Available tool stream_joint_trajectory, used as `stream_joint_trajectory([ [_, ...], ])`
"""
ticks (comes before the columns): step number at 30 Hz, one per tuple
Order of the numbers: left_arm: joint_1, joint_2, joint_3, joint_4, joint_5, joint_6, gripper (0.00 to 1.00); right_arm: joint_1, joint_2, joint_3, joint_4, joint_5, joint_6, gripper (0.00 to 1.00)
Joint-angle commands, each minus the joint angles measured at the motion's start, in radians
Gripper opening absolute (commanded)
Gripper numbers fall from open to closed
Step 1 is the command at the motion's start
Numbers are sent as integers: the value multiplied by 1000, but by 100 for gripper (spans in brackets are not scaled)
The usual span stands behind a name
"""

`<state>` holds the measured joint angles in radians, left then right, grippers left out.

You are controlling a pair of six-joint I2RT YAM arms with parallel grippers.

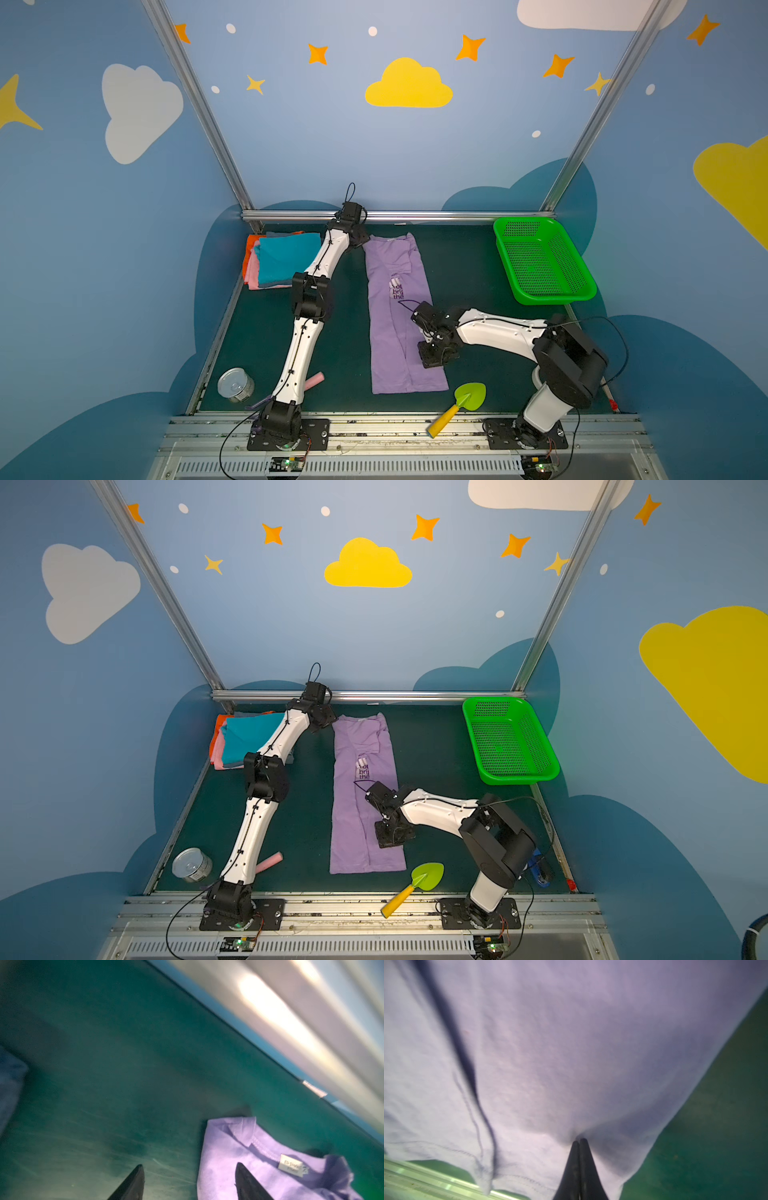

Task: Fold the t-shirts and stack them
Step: 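Bring the left gripper to the near hem end beside the right gripper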

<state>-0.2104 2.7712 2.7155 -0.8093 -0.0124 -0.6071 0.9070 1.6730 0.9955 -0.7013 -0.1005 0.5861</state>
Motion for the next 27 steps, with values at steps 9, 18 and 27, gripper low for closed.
stream_joint_trajectory([
  [9, -126, -612, -764, 29, -65, 98, 58, -42, -260, -14, -83, -8, 46, 16],
  [18, -297, -1213, -1601, 124, -92, -36, 57, -51, -292, -126, -127, -78, 68, 24],
  [27, -565, -1505, -2019, 242, 65, -296, 70, -51, -313, -254, -33, -139, 128, 36],
])
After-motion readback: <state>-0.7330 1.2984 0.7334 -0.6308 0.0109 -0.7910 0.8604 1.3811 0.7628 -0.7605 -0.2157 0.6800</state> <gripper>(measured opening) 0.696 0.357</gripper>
